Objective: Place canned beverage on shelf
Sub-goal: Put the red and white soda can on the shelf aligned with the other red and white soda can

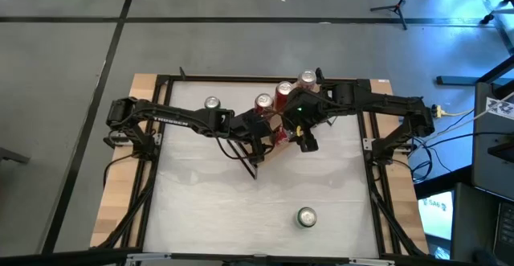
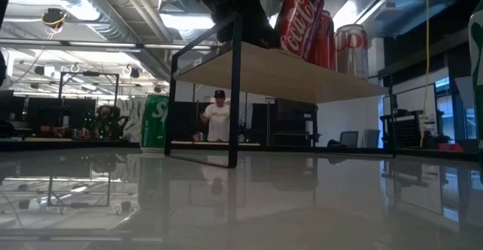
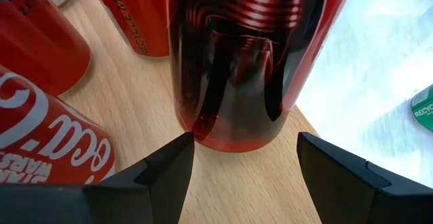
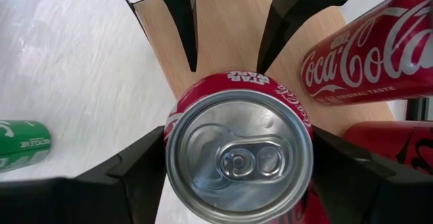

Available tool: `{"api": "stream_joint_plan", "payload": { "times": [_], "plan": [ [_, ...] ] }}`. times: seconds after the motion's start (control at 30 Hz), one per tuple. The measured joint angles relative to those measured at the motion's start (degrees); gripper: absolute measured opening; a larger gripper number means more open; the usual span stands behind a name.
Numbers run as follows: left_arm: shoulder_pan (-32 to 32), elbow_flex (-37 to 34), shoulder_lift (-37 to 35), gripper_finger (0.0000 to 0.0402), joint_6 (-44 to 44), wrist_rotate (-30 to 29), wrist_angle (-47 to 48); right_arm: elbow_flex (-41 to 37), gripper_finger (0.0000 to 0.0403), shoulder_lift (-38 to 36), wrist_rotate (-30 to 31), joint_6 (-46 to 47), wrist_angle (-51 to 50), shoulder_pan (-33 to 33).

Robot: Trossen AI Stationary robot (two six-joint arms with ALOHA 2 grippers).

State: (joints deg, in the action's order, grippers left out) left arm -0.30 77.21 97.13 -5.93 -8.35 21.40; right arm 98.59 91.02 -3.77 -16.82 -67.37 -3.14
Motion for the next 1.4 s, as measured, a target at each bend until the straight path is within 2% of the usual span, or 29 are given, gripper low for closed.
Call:
{"api": "stream_joint_plan", "payload": {
  "times": [0.9,1.23,1.4],
  "plan": [
    [-0.02,0.00,-0.12,0.0250,-0.09,0.12,0.45,0.00,0.0298,0.00,1.14,-0.15,0.15,0.11],
    [-0.04,0.00,-0.12,0.0250,-0.09,0.34,0.43,0.13,0.0371,-0.13,1.55,-0.20,1.03,0.09],
    [-0.04,0.00,-0.12,0.0250,-0.09,0.30,0.43,0.13,0.0384,-0.13,1.73,-0.22,0.85,0.09]
  ]
}}
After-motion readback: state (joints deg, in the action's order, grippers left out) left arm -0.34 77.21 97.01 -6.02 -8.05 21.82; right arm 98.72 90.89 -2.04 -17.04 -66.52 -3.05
